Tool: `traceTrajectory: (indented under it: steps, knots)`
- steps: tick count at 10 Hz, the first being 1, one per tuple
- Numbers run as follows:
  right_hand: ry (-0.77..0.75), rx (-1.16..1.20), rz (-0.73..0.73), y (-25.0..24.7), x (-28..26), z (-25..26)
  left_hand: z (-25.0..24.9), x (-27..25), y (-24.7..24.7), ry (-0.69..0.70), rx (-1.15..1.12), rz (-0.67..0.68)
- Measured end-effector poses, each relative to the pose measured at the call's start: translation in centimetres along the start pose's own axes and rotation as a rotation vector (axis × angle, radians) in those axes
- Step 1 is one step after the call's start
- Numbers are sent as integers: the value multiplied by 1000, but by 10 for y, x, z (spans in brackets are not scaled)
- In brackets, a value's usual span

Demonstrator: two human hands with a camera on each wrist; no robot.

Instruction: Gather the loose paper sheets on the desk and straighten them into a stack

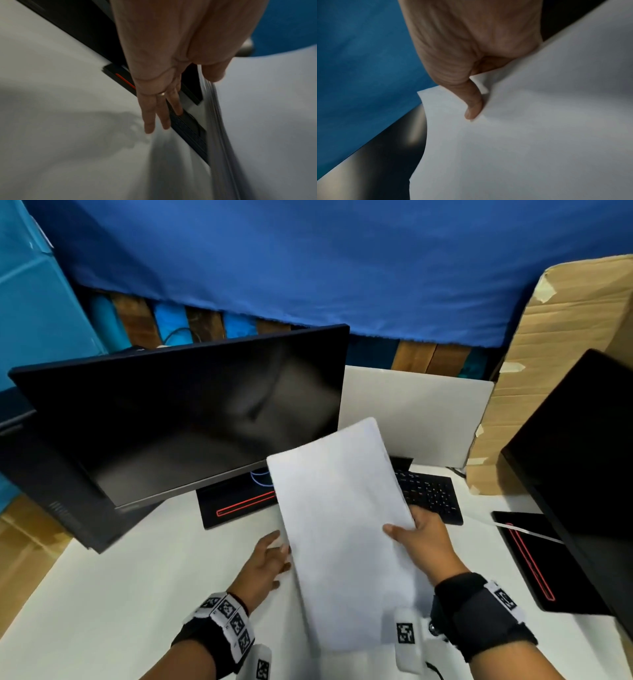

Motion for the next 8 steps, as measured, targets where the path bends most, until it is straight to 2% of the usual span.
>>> traceTrajectory:
  steps: [1, 2, 3, 6, 7, 8]
  knots:
    - [239, 249, -1, 6, -12, -49, -4, -9, 18, 22, 26, 34]
    - [346, 323, -25, 14, -18, -86, 2, -3, 21, 26, 52, 15]
    - [389, 338, -8, 21, -25, -111, 19, 4, 18, 23, 129, -14]
    - [331, -4, -22, 29, -20, -162, 59, 10, 19, -57, 358, 22]
    - [331, -85, -23, 27, -16, -173, 56, 4, 21, -58, 322, 47]
    - [328, -150, -69, 17, -12, -185, 52, 3, 8, -62, 265, -46]
Point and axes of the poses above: each hand's wrist, its own x-axis towards the middle knuckle, its own y-axis out of the palm, z = x × y, the point moved 5 cm from there along x, towards the middle knuckle, and after that the axes turned 12 degrees about -z, right-handed, at the moved point
